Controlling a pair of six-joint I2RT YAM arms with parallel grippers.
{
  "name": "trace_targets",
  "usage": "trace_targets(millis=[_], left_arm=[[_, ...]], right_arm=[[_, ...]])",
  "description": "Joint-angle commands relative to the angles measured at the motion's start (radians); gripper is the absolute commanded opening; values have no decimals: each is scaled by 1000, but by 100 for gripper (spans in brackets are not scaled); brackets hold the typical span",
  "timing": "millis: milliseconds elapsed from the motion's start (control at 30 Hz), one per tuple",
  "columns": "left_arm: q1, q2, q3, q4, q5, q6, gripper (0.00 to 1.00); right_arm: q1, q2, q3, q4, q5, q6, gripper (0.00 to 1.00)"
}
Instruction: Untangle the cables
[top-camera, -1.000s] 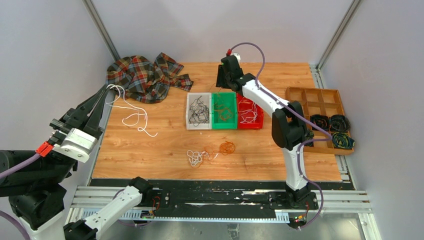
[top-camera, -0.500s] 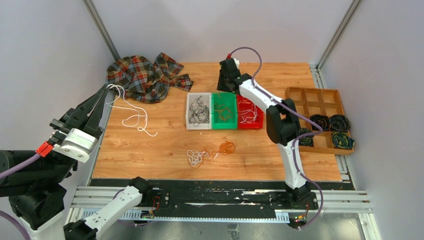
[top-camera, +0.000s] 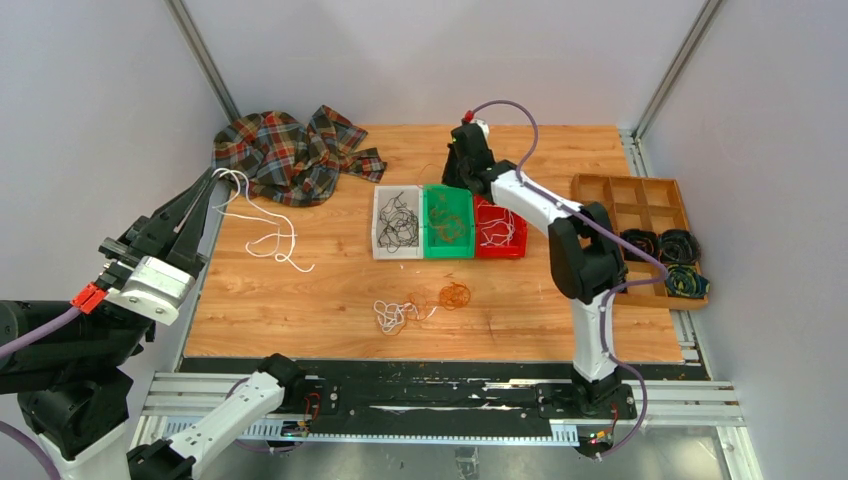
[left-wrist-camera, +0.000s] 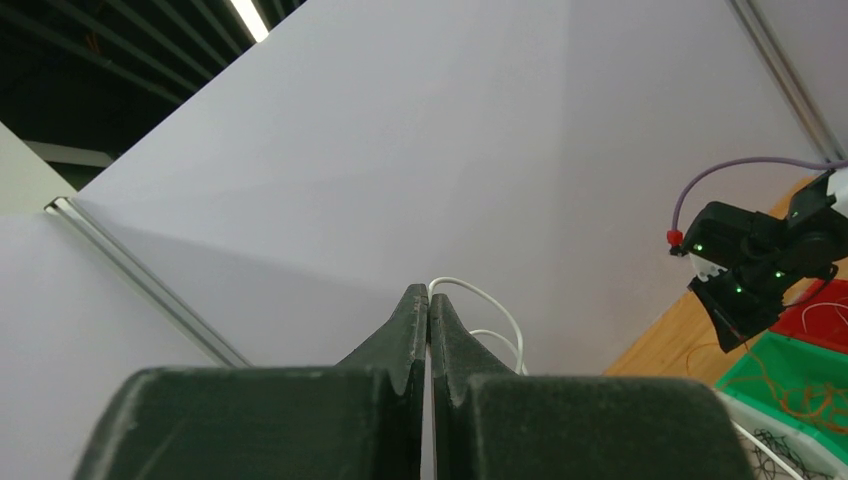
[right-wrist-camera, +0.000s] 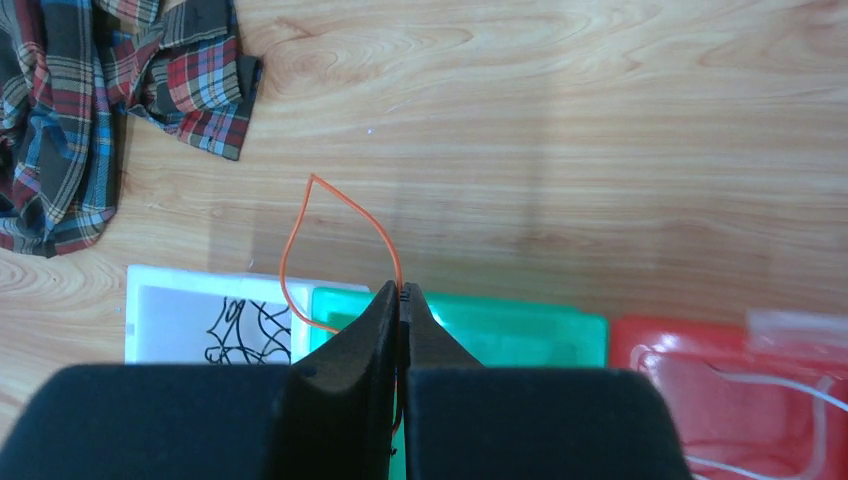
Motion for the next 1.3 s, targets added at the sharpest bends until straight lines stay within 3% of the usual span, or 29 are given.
trace_targets(millis=[0,200,433,900,1267], left_arm=[[-5,-8,2,31,-2,-7,1],[-5,-12,2,27,0,-10,1],[-5,-8,3,27,12,-19,2],[-5,-10,-5,31,7,-13,2],[-5,-11,8,26,-1,-7,2]], right_arm=[[43,-141,-101,100,97,-102,1],[101,-201,-190,9,276,-158,1],[168,-124,-176,-118,422,-207,1],[170,21,-38,-271,443,-159,1],[122,150,194,-331,378,-194,9]])
